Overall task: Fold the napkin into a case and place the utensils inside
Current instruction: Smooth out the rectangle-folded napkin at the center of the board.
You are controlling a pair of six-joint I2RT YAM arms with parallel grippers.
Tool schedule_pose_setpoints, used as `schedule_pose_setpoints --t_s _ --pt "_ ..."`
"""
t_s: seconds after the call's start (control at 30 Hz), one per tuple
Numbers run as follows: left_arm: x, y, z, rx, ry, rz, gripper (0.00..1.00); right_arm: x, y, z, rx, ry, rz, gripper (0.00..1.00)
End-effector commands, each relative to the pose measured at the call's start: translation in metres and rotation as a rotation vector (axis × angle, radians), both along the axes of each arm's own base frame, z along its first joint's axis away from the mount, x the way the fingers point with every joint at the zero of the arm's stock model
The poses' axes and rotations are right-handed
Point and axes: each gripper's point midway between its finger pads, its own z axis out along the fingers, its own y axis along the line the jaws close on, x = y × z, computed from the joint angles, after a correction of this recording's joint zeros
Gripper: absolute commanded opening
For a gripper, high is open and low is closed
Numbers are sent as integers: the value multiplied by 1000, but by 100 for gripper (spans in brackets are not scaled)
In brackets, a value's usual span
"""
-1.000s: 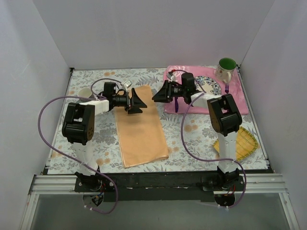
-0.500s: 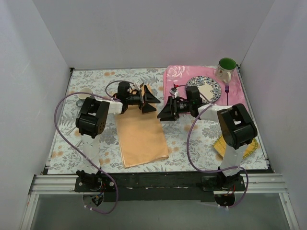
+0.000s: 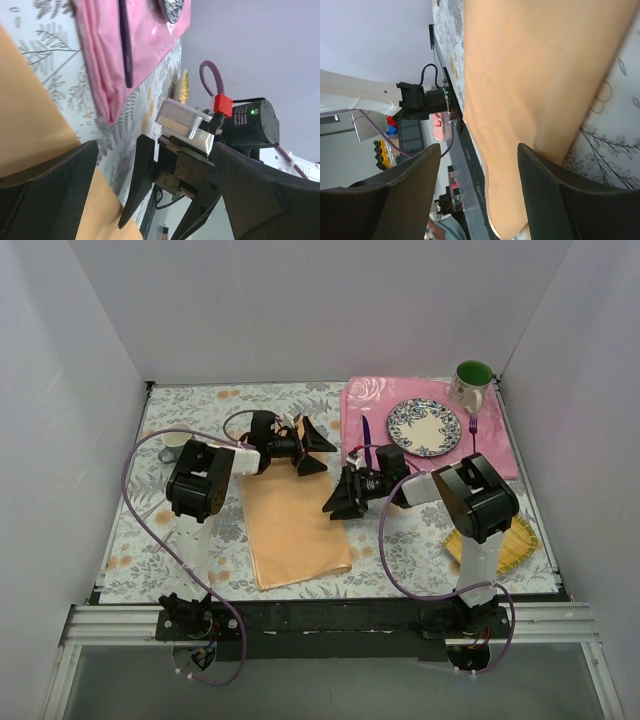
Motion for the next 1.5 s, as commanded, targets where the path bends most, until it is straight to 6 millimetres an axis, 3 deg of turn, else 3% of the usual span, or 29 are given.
schedule_pose_setpoints --t_s 0.0,0.2,0.4,0.63,0.97,1.17,1.4,1.47 --pt "6 1 -23 42 57 21 98 -15 -4 -16 -5 37 15 72" --pt "13 5 -44 100 90 42 98 -43 -15 -24 -38 121 49 72" --pt "15 14 -61 138 125 69 98 -60 -21 -17 -70 85 116 76" --pt "16 15 -64 142 122 71 98 -105 -39 -29 -137 136 226 77" --pt "18 16 -66 145 113 71 98 -133 -53 -32 -154 199 305 79" --pt "17 14 -54 112 81 61 98 -137 -52 -27 -169 127 344 79" --pt "17 9 -27 72 17 34 98 -127 -43 0 -132 -15 343 78" --pt "15 6 -3 25 -12 23 98 -116 -37 12 -93 -86 324 78"
